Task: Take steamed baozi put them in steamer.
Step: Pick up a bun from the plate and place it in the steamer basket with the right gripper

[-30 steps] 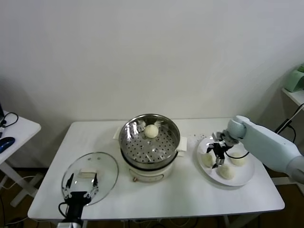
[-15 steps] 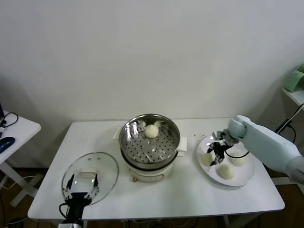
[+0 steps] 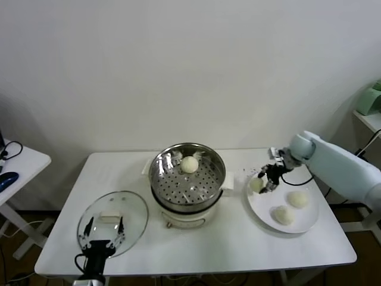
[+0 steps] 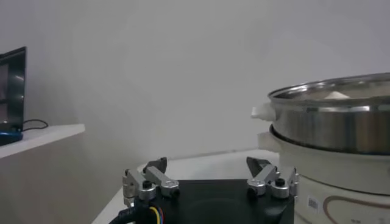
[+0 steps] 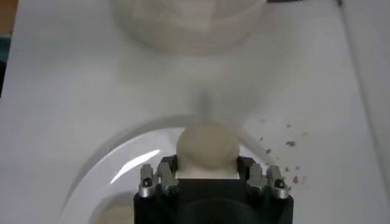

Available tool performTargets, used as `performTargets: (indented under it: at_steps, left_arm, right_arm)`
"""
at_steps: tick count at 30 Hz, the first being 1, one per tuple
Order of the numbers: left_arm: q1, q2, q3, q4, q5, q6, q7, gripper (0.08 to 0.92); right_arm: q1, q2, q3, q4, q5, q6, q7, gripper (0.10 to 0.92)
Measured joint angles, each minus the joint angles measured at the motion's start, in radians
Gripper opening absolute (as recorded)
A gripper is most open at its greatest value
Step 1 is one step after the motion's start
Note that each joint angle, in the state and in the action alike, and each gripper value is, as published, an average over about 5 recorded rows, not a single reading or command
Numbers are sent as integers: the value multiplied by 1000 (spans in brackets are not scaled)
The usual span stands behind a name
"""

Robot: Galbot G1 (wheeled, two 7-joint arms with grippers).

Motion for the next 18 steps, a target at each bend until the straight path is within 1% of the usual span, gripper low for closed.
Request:
performTargets:
  at_steps: [11,18]
  left_arm:
    - [-2,2,12,-30,2,7,3,823]
    - [-4,4,26,-52,12,14,4,823]
  right_arm:
    - [332,85,-270,15,357,-46,-4,636]
    - [435,189,-372,28,507,-72,9,636]
